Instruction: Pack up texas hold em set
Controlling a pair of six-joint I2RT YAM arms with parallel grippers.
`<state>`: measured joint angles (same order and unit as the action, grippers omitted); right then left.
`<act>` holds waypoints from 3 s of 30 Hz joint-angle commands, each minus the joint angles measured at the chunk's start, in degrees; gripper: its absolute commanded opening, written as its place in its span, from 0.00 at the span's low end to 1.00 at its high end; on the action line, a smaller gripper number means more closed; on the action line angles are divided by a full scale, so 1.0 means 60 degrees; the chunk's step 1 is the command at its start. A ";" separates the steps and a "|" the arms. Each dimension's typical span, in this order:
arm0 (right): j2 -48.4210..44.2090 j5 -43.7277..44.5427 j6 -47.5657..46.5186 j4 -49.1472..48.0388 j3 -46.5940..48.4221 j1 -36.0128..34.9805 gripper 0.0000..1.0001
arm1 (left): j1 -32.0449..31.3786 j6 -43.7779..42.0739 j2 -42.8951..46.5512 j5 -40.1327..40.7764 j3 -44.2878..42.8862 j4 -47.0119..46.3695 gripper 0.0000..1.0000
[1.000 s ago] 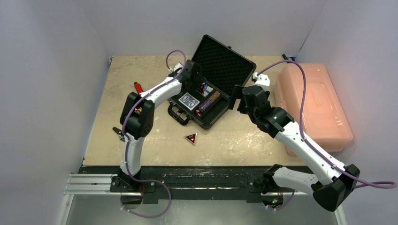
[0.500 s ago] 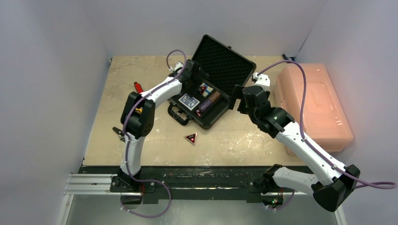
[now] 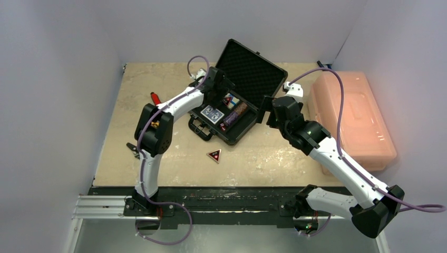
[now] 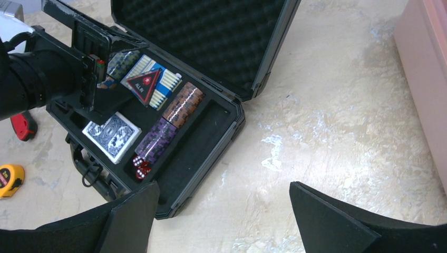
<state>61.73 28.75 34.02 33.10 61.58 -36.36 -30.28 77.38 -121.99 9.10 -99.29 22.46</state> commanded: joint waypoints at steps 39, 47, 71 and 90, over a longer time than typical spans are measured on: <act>0.0362 -0.0460 -0.0309 -0.0694 0.0373 0.0022 0.99 | -0.0079 -0.6876 0.8532 0.2578 0.6020 0.1906 1.00; 0.0287 -0.0464 -0.0298 -0.0683 0.0346 0.0014 0.99 | -0.0058 -0.7210 0.9656 0.2438 0.7473 0.0931 1.00; 0.0517 -0.0356 -0.0564 -0.0815 0.0370 0.0022 0.99 | -0.2192 -0.8243 0.7059 0.0773 0.6499 0.1646 0.88; 0.0817 -0.0460 -0.0653 -0.0919 0.0428 0.0011 0.99 | -0.2909 -0.7916 0.5412 0.0161 0.6660 0.1195 0.88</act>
<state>66.30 25.96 30.79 29.08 61.80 -36.36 -46.98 29.39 -88.16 11.53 -57.98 32.01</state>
